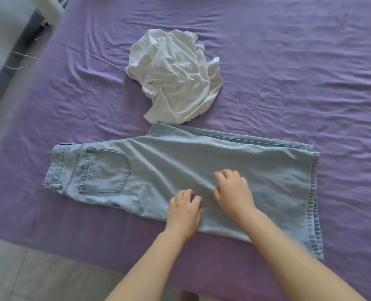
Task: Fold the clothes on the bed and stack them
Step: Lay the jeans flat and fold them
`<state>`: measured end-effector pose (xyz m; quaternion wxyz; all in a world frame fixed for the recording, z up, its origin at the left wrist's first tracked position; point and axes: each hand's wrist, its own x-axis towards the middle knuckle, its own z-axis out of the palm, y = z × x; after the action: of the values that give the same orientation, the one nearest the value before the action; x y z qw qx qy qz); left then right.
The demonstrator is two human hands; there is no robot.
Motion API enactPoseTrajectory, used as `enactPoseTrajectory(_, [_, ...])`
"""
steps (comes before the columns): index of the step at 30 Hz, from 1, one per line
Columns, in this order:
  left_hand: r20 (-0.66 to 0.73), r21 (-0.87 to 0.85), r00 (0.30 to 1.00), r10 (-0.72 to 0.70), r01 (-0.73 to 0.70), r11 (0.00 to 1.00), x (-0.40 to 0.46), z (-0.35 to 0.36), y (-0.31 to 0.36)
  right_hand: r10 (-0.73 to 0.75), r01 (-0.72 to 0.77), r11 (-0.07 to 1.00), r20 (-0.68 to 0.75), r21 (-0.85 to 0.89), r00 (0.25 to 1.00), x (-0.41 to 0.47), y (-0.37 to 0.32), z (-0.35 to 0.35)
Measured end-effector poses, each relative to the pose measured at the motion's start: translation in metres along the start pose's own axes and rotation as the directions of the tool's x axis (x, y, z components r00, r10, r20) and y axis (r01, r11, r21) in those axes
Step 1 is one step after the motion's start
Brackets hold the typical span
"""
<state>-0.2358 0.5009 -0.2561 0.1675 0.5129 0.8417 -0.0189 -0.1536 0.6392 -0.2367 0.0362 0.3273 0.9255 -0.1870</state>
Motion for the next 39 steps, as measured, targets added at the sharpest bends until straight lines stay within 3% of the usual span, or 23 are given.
enactPoseTrajectory(4, [0.334, 0.054, 0.941, -0.055, 0.039, 0.998, 0.012, -0.005, -0.002, 0.083, -0.082, 0.997, 0.124, -0.014, 0.989, 0.038, -0.002, -0.001])
enactPoseTrajectory(9, [0.435, 0.090, 0.899, 0.048, -0.097, 0.991, 0.000, 0.009, -0.005, 0.199, -0.116, 0.972, 0.449, -0.206, 0.871, 0.066, 0.018, 0.002])
enactPoseTrajectory(13, [0.460, 0.038, 0.878, 0.130, -0.166, 0.985, -0.006, 0.008, -0.013, 0.252, -0.171, 0.962, 0.442, -0.214, 0.861, 0.073, 0.029, 0.004])
enactPoseTrajectory(17, [0.508, -0.059, 0.849, 0.146, -0.135, 0.989, 0.002, -0.007, -0.018, 0.204, -0.094, 0.960, 0.425, -0.265, 0.882, 0.068, 0.023, 0.013])
enactPoseTrajectory(19, [0.509, -0.085, 0.849, 0.140, -0.112, 0.990, 0.009, -0.015, -0.016, 0.219, -0.126, 0.963, 0.414, -0.240, 0.884, 0.079, 0.033, 0.009])
enactPoseTrajectory(21, [0.421, -0.097, 0.897, 0.132, -0.100, 0.990, 0.021, -0.022, -0.014, 0.232, -0.150, 0.965, 0.436, -0.215, 0.869, 0.093, 0.041, 0.000])
enactPoseTrajectory(23, [0.140, -0.097, 0.979, 0.151, -0.138, 0.986, 0.045, -0.023, -0.017, 0.223, -0.156, 0.970, 0.426, -0.186, 0.877, 0.098, 0.045, -0.005])
enactPoseTrajectory(24, [0.014, -0.110, 0.988, 0.151, -0.149, 0.983, 0.059, -0.025, -0.021, 0.219, -0.164, 0.970, 0.361, -0.178, 0.906, 0.098, 0.047, -0.007])
enactPoseTrajectory(26, [-0.105, -0.144, 0.986, 0.128, -0.142, 0.979, 0.095, -0.037, -0.032, 0.199, -0.162, 0.962, 0.160, -0.218, 0.967, 0.096, 0.057, -0.009])
enactPoseTrajectory(28, [-0.031, -0.188, 0.994, 0.103, -0.107, 0.976, 0.129, -0.054, -0.035, 0.190, -0.162, 0.941, 0.067, -0.297, 0.980, 0.095, 0.073, -0.013])
enactPoseTrajectory(33, [-0.037, 0.066, 0.996, 0.085, -0.082, 0.994, 0.187, -0.068, -0.038, 0.273, -0.244, 0.909, 0.040, -0.339, 0.961, 0.097, 0.104, -0.018])
enactPoseTrajectory(39, [0.068, 0.141, 0.998, 0.011, -0.021, 0.990, 0.211, -0.073, -0.056, 0.314, -0.274, 0.886, 0.048, -0.374, 0.948, 0.084, 0.139, -0.032])
